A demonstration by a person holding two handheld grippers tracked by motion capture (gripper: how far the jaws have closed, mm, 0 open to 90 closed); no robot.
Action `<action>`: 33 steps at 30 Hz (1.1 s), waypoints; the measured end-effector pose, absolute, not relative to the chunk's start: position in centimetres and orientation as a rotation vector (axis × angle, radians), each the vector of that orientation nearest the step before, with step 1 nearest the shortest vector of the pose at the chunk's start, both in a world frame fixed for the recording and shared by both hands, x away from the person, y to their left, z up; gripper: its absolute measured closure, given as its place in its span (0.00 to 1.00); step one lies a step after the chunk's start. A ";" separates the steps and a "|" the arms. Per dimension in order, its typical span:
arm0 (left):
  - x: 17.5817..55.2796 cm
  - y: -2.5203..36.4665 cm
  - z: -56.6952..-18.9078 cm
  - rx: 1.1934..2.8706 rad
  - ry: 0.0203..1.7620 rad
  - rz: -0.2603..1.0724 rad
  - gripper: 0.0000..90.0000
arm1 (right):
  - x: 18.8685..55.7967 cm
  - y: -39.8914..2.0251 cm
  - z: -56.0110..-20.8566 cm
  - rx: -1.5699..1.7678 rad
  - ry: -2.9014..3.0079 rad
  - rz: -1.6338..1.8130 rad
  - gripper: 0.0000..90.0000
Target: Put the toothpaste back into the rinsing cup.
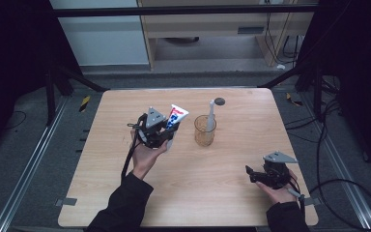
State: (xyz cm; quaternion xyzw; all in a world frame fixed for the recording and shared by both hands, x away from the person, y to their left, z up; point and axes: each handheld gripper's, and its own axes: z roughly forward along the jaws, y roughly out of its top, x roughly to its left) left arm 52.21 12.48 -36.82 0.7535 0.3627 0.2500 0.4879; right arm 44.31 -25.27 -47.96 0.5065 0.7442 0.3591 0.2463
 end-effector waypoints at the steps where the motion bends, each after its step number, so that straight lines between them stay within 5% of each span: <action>1: 52.4 12.4 -36.8 1.821 0.885 0.607 0.77 | 44.3 -25.3 -48.0 1.382 2.031 0.978 0.23; 33: 58.8 6.5 -36.6 1.551 0.880 0.638 0.77 | 44.5 -25.5 -48.2 1.375 2.029 0.995 0.23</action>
